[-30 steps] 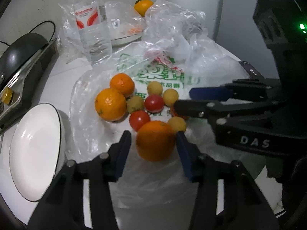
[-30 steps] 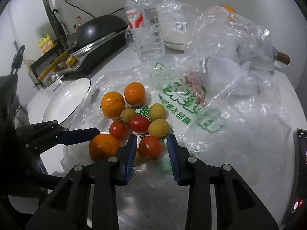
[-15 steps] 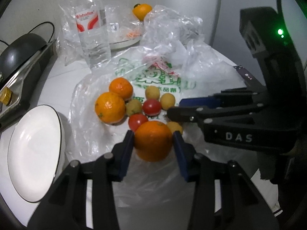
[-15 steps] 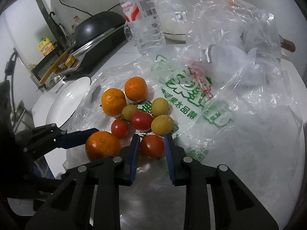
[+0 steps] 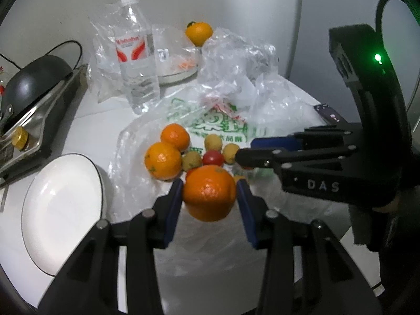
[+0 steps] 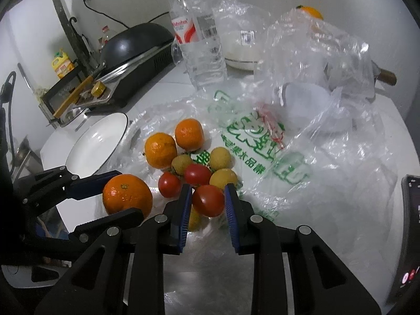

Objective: Organize fruits
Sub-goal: 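Carry the orange with the left tool while the right tool carries the tomato to the plate, then lower the orange onto the white plate and open the left tool while the right tool releases the tomato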

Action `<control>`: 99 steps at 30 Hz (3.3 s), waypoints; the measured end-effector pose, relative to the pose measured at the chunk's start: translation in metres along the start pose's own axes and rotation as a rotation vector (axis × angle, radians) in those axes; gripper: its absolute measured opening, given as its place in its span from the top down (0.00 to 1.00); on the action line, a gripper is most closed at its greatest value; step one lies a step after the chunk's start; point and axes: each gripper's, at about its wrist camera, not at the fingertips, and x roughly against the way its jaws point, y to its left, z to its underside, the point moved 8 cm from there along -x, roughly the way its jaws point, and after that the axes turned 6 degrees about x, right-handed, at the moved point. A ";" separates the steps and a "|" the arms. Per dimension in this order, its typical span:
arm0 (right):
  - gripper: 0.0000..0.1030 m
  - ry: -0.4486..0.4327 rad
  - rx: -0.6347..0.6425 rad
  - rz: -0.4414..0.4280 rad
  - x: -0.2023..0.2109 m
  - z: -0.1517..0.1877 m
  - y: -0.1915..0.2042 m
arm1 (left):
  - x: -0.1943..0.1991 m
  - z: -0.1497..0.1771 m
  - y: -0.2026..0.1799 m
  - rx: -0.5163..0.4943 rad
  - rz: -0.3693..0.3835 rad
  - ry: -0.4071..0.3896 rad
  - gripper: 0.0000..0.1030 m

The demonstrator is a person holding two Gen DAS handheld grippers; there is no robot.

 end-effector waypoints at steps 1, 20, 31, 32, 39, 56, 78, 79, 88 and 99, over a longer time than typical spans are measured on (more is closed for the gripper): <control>0.74 -0.005 0.004 0.005 0.002 -0.002 0.001 | 0.003 -0.001 0.001 0.001 -0.002 -0.009 0.59; 0.74 -0.059 0.077 0.044 0.016 -0.038 0.038 | 0.043 -0.011 0.055 0.041 -0.045 -0.116 0.59; 0.74 -0.075 0.131 0.020 0.008 -0.061 0.082 | 0.062 -0.004 0.105 0.088 -0.085 -0.158 0.59; 0.74 -0.076 0.134 0.014 0.008 -0.062 0.086 | 0.064 -0.004 0.109 0.091 -0.081 -0.172 0.59; 0.74 -0.075 0.165 -0.014 -0.006 -0.072 0.118 | 0.070 0.003 0.142 0.119 -0.118 -0.182 0.59; 0.74 -0.038 0.232 -0.062 -0.056 -0.095 0.179 | 0.065 0.021 0.224 0.192 -0.197 -0.157 0.59; 0.74 0.035 0.248 -0.104 -0.117 -0.107 0.197 | 0.024 0.028 0.251 0.189 -0.184 -0.078 0.58; 0.74 0.039 0.250 -0.105 -0.119 -0.107 0.198 | 0.023 0.029 0.251 0.189 -0.182 -0.075 0.58; 0.74 0.060 0.252 -0.119 -0.138 -0.113 0.207 | 0.017 0.031 0.250 0.187 -0.171 -0.066 0.58; 0.73 0.116 0.225 -0.147 -0.163 -0.113 0.213 | 0.016 0.032 0.250 0.183 -0.174 -0.069 0.58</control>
